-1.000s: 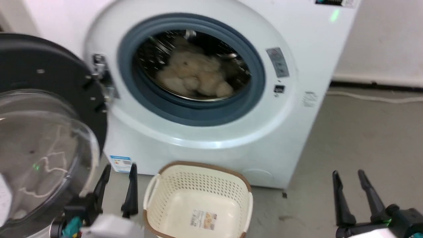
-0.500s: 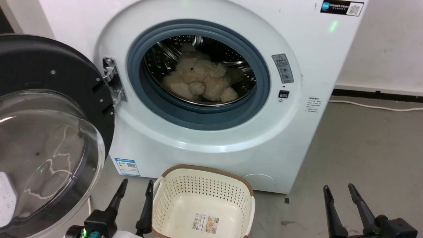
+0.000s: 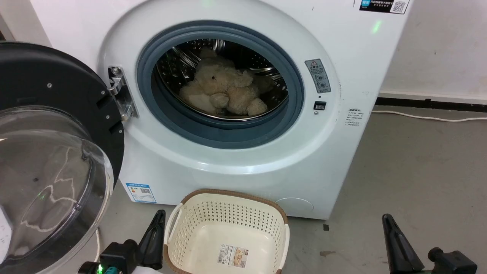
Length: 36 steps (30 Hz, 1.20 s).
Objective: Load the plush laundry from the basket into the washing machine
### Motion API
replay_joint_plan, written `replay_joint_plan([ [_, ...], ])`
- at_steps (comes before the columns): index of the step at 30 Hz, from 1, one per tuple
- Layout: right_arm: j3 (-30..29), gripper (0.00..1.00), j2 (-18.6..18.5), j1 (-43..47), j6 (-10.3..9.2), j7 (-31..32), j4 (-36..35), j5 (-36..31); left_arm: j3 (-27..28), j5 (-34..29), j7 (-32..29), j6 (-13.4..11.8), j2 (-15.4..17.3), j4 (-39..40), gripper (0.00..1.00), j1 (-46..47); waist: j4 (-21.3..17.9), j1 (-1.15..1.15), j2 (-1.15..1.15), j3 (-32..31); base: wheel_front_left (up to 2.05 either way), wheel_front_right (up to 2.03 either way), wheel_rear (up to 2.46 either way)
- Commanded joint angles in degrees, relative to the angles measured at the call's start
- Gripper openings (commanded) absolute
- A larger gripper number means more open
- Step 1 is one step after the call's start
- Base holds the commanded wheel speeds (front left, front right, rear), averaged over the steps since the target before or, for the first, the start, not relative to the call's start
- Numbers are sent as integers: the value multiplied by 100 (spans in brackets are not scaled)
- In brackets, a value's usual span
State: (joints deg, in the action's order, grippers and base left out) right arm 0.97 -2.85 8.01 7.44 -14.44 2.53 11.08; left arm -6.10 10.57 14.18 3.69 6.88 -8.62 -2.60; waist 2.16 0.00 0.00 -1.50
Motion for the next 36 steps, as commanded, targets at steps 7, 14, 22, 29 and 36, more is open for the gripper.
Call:
replay_joint_plan([
  [7, -8, 0, 0, -68, 0, 102, -22, -91, 51, -91, -88, -33, -31, 69, 0, 23, -12, 0, 0, 9, 0, 0, 0],
  [14, -13, 0, 0, -113, 1, 185, -37, -154, 86, -150, -170, -53, -54, 118, 0, 38, -25, 0, 0, 17, 0, 0, 0],
  [22, -19, 0, -1, -164, 1, 279, -53, -225, 125, -218, -263, -77, -80, 174, 0, 54, -39, 0, 0, 27, 0, 0, 0],
  [29, -25, 0, -1, -209, 1, 361, -67, -287, 159, -277, -344, -97, -103, 222, 0, 69, -52, 0, 0, 36, 0, 0, 0],
  [36, -30, 0, -1, -254, 1, 443, -81, -350, 193, -337, -426, -118, -125, 271, 0, 83, -64, 0, 0, 44, 0, 0, 0],
])
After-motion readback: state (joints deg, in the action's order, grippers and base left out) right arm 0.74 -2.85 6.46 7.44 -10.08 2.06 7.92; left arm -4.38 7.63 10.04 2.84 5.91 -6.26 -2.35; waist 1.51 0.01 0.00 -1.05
